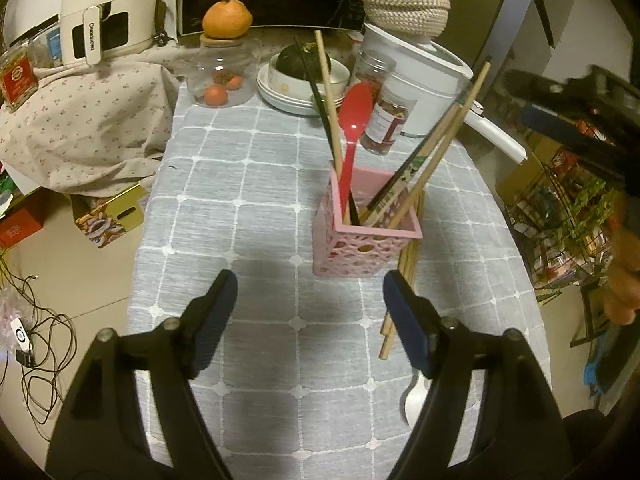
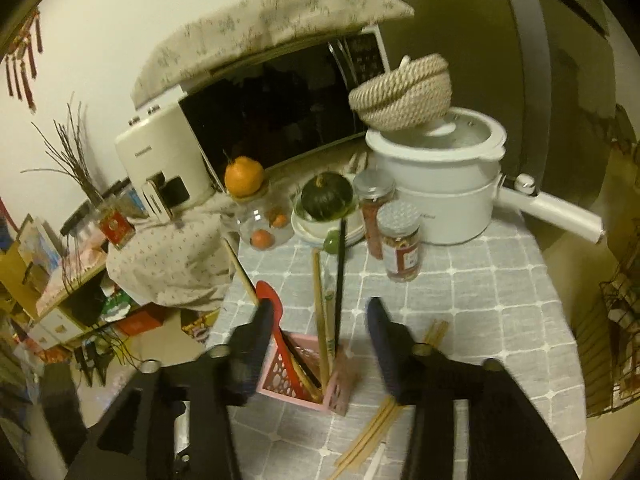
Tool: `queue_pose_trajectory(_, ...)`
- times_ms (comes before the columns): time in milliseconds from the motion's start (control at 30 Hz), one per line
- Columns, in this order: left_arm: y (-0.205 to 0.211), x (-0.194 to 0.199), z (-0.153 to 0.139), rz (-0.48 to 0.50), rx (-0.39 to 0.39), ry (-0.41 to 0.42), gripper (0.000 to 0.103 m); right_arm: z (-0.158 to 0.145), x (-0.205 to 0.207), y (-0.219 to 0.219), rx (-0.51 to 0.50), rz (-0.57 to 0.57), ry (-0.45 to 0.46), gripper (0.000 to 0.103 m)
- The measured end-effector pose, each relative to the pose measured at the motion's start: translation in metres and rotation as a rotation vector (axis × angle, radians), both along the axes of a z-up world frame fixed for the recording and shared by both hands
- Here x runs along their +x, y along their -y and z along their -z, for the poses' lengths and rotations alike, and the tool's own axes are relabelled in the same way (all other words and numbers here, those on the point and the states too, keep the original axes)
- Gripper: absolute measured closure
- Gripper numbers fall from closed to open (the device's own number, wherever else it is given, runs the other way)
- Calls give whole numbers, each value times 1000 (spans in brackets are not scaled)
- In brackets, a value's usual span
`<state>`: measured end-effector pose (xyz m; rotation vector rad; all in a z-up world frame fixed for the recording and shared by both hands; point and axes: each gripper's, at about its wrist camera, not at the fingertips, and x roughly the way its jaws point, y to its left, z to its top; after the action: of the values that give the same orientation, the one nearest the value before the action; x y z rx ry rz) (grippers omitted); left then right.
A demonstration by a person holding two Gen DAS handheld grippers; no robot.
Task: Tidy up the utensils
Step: 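Lower the wooden chopstick into the pink basket with the right tool and release, then grasp another plain wooden chopstick with the right tool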
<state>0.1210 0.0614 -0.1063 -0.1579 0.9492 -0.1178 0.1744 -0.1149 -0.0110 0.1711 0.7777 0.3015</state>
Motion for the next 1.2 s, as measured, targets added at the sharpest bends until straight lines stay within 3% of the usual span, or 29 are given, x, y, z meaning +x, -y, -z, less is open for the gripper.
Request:
queue_pose_trajectory(167, 6, -1, 7, 2, -25, -23, 21, -9, -17, 30, -4, 25, 5, 36)
queue_pose_trajectory(300, 13, -1, 16, 19, -22, -39, 21, 0, -23, 52, -25, 58, -16, 30)
queue_pose_trajectory(633, 23, 3, 39, 16, -26, -19, 20, 85, -2, 85, -57, 108, -205, 28)
queue_pose_trajectory(867, 28, 14, 53, 23, -26, -84, 20, 143, 31, 91, -96, 141, -395, 28)
queue_pose_trajectory(1033, 23, 16, 56, 0, -29, -128, 20, 168, 52, 88, -124, 146, -446, 28)
queue_pose_trajectory(1200, 17, 17, 53, -16, -39, -134, 20, 181, 72, 82, -146, 148, -436, 28)
